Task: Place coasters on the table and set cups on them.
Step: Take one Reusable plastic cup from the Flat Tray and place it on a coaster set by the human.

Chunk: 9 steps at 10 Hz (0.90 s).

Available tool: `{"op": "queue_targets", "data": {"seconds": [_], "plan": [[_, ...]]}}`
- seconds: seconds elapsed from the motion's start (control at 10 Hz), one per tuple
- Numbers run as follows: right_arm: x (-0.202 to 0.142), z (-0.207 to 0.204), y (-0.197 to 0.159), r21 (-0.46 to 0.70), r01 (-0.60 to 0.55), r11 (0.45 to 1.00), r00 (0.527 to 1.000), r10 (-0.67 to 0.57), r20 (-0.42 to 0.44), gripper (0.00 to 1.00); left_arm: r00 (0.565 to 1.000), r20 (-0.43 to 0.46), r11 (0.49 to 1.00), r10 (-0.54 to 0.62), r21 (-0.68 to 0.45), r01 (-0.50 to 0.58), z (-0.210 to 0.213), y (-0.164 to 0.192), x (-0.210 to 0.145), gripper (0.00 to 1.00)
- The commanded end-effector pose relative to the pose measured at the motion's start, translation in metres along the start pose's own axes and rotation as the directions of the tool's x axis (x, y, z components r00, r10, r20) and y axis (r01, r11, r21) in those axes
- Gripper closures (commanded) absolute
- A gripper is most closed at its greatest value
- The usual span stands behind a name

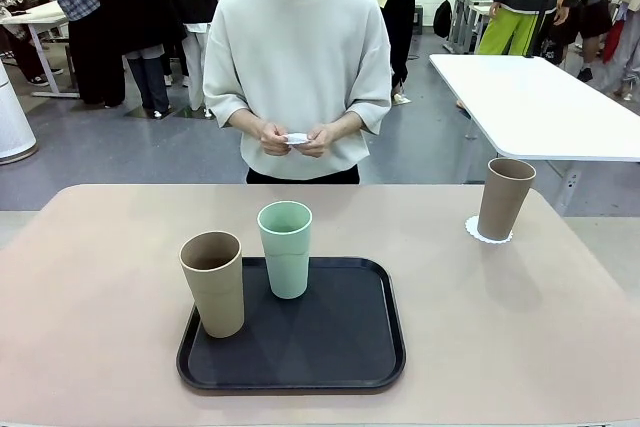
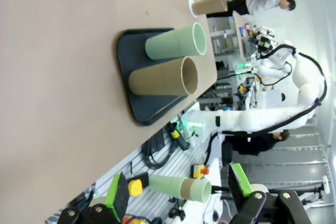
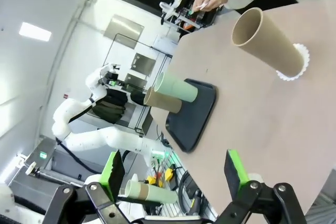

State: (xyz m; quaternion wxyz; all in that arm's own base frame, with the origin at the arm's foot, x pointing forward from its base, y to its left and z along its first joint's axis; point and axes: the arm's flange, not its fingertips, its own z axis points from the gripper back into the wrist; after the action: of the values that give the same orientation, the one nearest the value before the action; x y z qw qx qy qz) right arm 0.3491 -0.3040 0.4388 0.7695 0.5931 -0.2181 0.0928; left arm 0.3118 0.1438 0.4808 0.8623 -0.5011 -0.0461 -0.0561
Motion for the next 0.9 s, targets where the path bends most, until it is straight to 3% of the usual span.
{"op": "queue_targets", "data": {"seconds": [0.0, 0.6, 0.7, 0.8], "plan": [[-0.0054, 0.0104, 0.0101, 0.012, -0.005, 1.000, 0.997, 0.006, -0.076, 0.00, 1.000, 0.003, 1.000, -0.009, -0.010, 0.009, 0.0015, -0.0006, -0.0013, 0.00], [-0.0024, 0.0132, 0.0027, 0.004, 0.035, 0.999, 0.974, -0.034, -0.222, 0.00, 1.000, 0.003, 1.000, -0.009, -0.010, 0.009, 0.0015, -0.0006, -0.0013, 0.00], [-0.0068, 0.0051, 0.0038, -0.011, 0.046, 0.999, 0.984, -0.047, -0.169, 0.00, 1.000, 0.003, 1.000, -0.009, -0.010, 0.009, 0.0015, -0.0006, -0.0013, 0.00], [-0.0068, 0.0051, 0.0038, -0.011, 0.046, 0.999, 0.984, -0.047, -0.169, 0.00, 1.000, 0.003, 1.000, -0.009, -0.010, 0.009, 0.0015, -0.0006, -0.0013, 0.00]]}}
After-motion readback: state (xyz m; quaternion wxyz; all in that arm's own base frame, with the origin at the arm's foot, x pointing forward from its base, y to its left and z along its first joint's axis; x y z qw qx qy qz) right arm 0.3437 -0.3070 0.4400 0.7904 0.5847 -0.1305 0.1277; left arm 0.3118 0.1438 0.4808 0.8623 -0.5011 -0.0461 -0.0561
